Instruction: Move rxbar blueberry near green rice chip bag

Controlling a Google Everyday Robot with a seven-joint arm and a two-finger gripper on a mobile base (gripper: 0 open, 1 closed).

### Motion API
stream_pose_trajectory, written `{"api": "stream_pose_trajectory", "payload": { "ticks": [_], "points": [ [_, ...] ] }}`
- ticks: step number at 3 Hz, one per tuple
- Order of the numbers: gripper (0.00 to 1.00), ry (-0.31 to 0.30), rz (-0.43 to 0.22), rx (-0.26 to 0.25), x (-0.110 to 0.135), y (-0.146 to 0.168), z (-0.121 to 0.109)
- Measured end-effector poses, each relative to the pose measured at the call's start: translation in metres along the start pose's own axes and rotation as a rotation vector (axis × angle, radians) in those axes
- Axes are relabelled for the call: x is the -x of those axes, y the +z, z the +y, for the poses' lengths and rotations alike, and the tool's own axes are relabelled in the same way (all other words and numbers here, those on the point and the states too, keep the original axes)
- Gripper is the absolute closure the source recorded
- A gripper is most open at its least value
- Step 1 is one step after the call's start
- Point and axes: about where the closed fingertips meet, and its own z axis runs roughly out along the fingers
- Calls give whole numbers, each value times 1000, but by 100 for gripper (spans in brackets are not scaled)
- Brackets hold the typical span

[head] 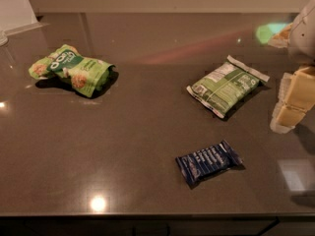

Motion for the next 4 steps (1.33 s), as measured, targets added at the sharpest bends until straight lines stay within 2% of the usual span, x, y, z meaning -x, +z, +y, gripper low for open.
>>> {"api": "stream_pose_trajectory", "payload": {
  "ticks": [1,2,3,4],
  "points": [
    [0,-2,-3,-2,1,-1,0],
    [0,-42,-24,59,6,12,9],
    [0,-90,-59,130,14,37,27],
    [0,-139,-118,180,24,62,55]
  ]
}}
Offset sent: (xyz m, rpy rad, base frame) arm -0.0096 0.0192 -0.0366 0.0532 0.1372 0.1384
